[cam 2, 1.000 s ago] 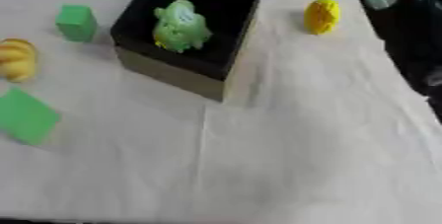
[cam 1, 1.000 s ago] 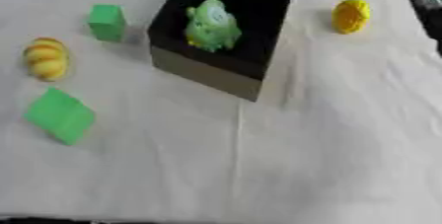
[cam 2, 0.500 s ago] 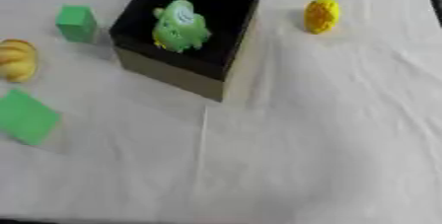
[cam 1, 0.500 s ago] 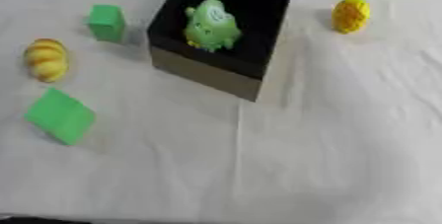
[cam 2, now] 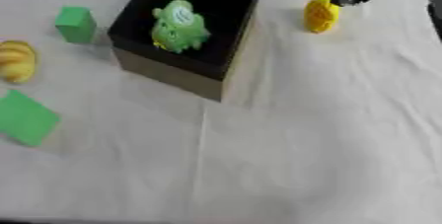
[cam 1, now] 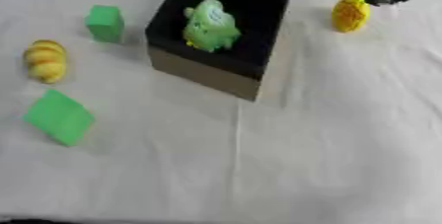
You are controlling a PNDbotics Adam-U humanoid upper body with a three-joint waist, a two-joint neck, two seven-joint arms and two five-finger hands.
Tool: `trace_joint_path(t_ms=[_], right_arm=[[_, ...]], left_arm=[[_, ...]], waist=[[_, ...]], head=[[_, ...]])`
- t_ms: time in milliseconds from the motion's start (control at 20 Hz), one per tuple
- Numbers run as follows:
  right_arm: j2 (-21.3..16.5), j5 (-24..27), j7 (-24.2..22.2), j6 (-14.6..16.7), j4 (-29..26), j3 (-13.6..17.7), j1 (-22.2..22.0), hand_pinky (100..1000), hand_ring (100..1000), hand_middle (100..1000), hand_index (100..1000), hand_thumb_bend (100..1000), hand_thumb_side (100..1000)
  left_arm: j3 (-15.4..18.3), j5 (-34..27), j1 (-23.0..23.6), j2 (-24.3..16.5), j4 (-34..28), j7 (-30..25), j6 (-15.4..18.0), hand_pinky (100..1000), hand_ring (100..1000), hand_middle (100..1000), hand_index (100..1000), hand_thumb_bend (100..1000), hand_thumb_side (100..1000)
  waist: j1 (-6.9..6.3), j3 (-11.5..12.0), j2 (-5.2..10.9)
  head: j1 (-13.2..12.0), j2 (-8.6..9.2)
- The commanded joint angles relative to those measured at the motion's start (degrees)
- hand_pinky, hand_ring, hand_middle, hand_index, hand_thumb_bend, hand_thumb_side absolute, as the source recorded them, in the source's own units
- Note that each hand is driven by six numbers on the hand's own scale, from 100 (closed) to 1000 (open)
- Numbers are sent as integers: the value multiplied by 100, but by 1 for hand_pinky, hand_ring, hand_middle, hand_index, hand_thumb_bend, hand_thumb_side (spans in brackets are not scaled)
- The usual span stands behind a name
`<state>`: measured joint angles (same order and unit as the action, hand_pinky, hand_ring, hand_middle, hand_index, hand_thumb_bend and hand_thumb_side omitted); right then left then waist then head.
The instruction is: Pick up objects on the table and place them in the box.
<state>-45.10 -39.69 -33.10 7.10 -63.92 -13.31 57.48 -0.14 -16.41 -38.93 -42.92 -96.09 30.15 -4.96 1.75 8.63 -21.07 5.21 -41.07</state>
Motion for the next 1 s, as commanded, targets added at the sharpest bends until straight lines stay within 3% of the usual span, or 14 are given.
trace_joint_path(t_ms=[50, 500, 1000], right_arm=[[-102, -88, 60, 33, 105, 22, 42, 931, 982, 879, 889, 397, 100], [-5, -207, 211, 65, 332, 20, 2, 925, 976, 871, 883, 381, 100], [-3, -395, 322, 23, 504, 76, 0, 921, 973, 872, 878, 387, 100]], left_arm=[[57, -7, -83, -180, -78, -5, -14, 781, 866, 774, 930, 416, 569], [54, -18, -110, -145, -96, -4, -21, 780, 871, 774, 929, 411, 571], [72, -33, -110, -134, -119, 31, -16, 780, 873, 775, 929, 407, 574]], waist=[[-110, 20, 22], [-132, 80, -85], [-120, 145, -171]], head=[[18, 70], [29, 152], [70, 362]])
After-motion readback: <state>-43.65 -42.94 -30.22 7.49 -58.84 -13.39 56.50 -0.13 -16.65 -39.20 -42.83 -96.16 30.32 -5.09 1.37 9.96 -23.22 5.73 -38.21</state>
